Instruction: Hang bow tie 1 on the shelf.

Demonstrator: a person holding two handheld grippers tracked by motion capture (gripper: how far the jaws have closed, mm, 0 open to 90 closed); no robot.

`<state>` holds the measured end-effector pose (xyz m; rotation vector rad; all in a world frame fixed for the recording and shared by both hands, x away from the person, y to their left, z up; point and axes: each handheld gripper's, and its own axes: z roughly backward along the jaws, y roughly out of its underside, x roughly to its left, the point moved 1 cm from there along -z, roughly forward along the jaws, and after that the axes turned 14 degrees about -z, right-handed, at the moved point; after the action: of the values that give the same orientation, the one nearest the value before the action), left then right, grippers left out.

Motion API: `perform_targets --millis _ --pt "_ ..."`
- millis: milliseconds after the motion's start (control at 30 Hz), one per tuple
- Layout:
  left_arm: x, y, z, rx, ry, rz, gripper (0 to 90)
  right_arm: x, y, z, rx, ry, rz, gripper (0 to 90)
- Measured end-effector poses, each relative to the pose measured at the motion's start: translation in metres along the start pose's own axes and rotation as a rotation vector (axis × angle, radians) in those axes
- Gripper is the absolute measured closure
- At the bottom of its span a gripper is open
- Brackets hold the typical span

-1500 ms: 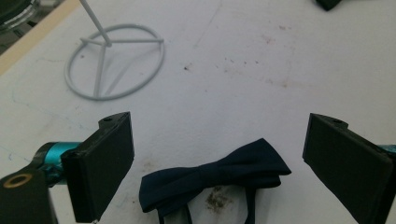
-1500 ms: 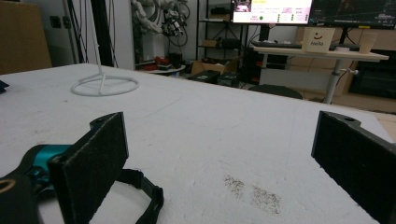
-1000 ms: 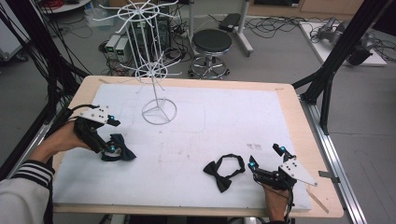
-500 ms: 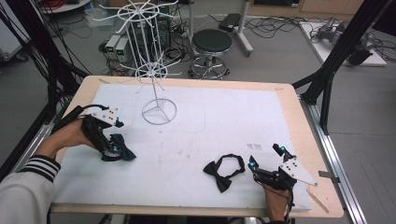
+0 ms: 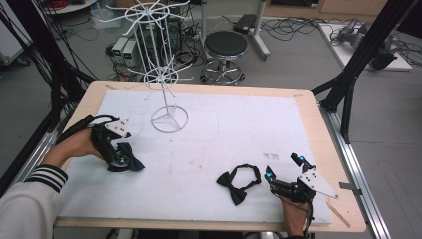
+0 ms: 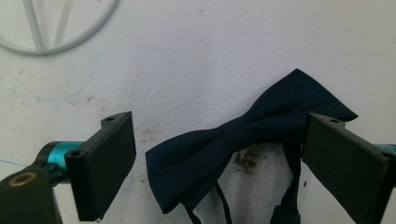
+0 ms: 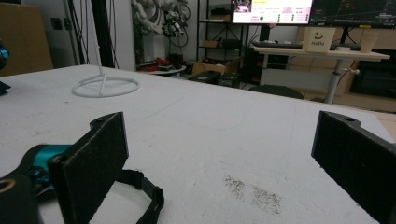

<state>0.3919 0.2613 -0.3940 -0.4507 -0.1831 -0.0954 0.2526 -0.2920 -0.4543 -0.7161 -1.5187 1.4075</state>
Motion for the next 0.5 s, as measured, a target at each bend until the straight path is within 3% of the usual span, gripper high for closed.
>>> perform_targets --millis 167,500 --pt "0.001 0.001 -0.005 0.037 0.014 -0.021 13.9 0.000 0.000 0.000 -0.001 -0.002 -0.008 3.0" --pt "0.001 0.002 -0.013 0.068 0.021 -0.034 17.5 -0.001 0.000 0.001 -0.006 -0.005 -0.016 3.0"
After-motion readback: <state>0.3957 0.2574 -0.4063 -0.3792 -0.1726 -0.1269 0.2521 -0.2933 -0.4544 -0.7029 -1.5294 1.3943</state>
